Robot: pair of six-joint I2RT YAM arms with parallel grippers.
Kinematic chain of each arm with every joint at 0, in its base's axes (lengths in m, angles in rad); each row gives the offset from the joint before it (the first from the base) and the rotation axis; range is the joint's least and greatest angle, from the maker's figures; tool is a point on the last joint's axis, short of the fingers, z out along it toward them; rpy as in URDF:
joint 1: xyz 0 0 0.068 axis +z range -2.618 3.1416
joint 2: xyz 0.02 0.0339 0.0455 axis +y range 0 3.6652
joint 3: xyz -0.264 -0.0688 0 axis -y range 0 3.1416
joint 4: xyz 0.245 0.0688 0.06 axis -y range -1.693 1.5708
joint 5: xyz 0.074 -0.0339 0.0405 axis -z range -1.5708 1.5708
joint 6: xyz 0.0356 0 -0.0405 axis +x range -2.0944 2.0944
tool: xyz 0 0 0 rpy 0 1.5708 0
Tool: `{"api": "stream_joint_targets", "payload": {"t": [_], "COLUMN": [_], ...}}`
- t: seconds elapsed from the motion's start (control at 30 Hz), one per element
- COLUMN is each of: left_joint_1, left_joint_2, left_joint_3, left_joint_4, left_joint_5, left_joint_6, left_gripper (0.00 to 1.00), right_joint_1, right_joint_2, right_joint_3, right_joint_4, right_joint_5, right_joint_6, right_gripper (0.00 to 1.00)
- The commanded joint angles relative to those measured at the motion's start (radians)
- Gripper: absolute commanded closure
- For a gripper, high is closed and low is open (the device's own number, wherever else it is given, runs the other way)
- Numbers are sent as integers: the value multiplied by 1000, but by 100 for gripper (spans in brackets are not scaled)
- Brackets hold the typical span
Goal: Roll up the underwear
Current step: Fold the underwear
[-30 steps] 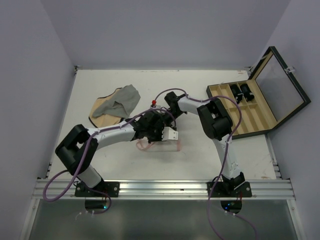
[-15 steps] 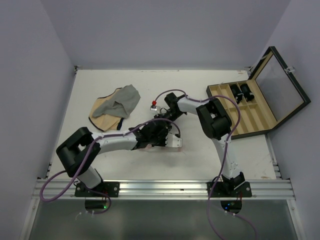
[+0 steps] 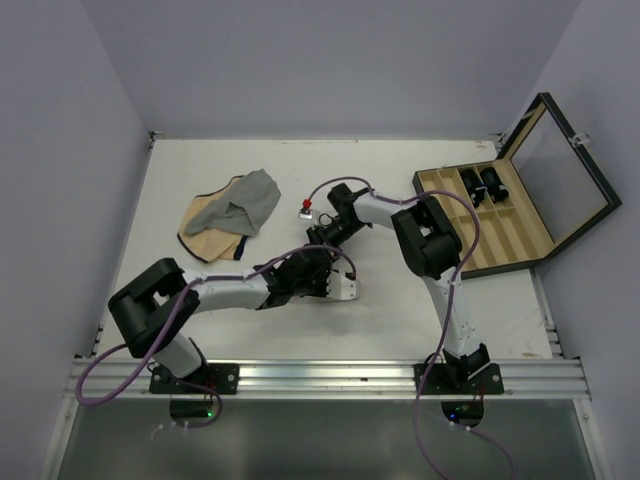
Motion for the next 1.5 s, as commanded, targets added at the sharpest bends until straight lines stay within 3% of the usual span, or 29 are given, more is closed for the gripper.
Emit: {"api": "stream_joint_targets", "payload": {"t": [0.0, 0.17, 0.3, 0.43, 0.6, 0.67, 0.7, 0.8, 0.93, 1.13, 1.37, 1.47], "left_joint_1": [31, 13, 0, -1, -1, -1, 2, 11, 36, 62, 97, 146], "left_joint_2": [-16, 28, 55, 84, 99, 84, 75, 16, -30, -19, -22, -63], "left_joint_3": [-20, -56, -73, -86, -81, -70, -64, -18, 126, 161, 169, 216], "left_joint_4": [119, 190, 202, 199, 197, 193, 194, 158, 56, -16, -33, -166], "left_joint_5": [-210, -262, -262, -256, -234, -236, -237, -234, -204, -168, -176, -100], "left_joint_6": [33, 43, 39, 33, 29, 31, 39, 62, 66, 76, 36, -79], "left_gripper": [100, 100, 100, 100, 98, 84, 61, 44, 41, 41, 41, 41], "right_joint_1": [17, 17, 12, -17, -71, -86, -89, -100, -105, -178, -240, -237], "right_joint_2": [27, 30, 6, -29, -83, -103, -106, -115, -138, -316, -462, -451], "right_joint_3": [-1, -4, 13, 98, 198, 227, 234, 205, 84, -9, -45, -56], "right_joint_4": [-130, -136, -139, -147, -187, -207, -234, -239, -172, -18, -76, -142], "right_joint_5": [25, 34, 59, 76, 120, 154, 166, 208, 228, 252, 259, 235], "right_joint_6": [-14, -11, -5, 28, 16, -4, -29, -54, -24, 71, -24, -95], "right_gripper": [69, 68, 61, 52, 50, 50, 50, 53, 58, 59, 57, 55]}}
